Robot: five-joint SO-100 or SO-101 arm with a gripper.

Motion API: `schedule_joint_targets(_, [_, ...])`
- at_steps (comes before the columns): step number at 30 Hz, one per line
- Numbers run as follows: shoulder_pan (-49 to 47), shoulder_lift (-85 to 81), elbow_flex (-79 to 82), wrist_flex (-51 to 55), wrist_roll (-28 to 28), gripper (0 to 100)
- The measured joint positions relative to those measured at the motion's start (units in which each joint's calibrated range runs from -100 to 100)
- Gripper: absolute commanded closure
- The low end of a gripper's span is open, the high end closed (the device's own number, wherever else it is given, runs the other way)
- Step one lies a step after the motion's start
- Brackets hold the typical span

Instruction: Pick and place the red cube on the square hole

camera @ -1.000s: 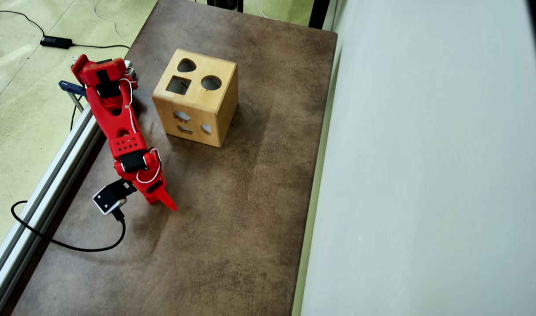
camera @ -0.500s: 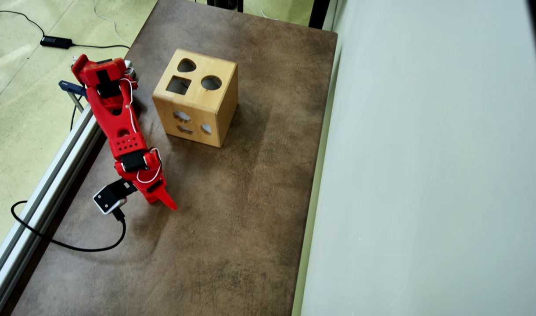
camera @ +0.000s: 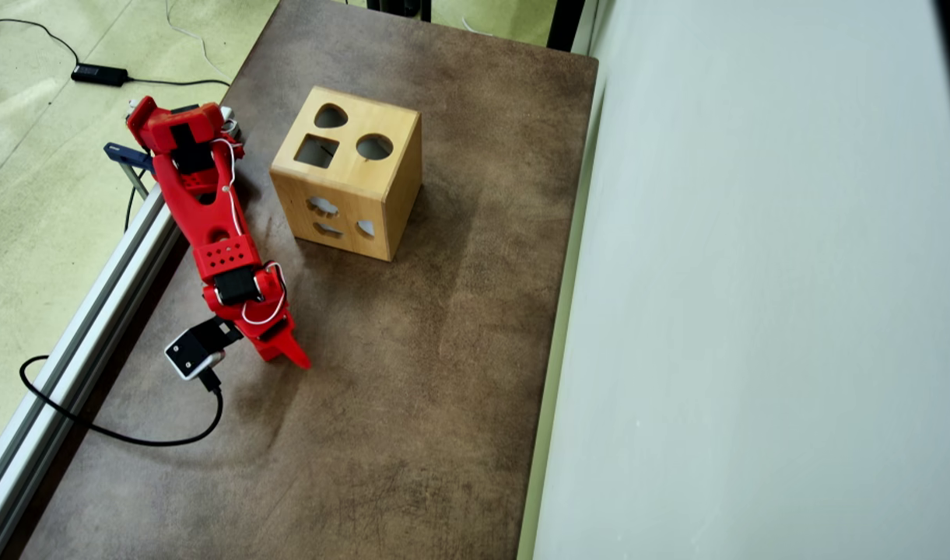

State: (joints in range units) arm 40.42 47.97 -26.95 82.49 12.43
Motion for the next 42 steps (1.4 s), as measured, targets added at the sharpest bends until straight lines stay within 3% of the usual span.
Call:
schedule_joint_targets(13, [0.14, 0.0, 0.0, 0.0, 0.0, 92])
schedule_joint_targets(24, [0.14, -0.51, 0.0, 0.08, 0.0, 92])
schedule_joint_targets(33, [0.43, -12.12, 0.0, 1.05, 0.0, 92])
schedule_joint_targets(42, [0.29, -26.27, 0.0, 11.22, 0.0, 92])
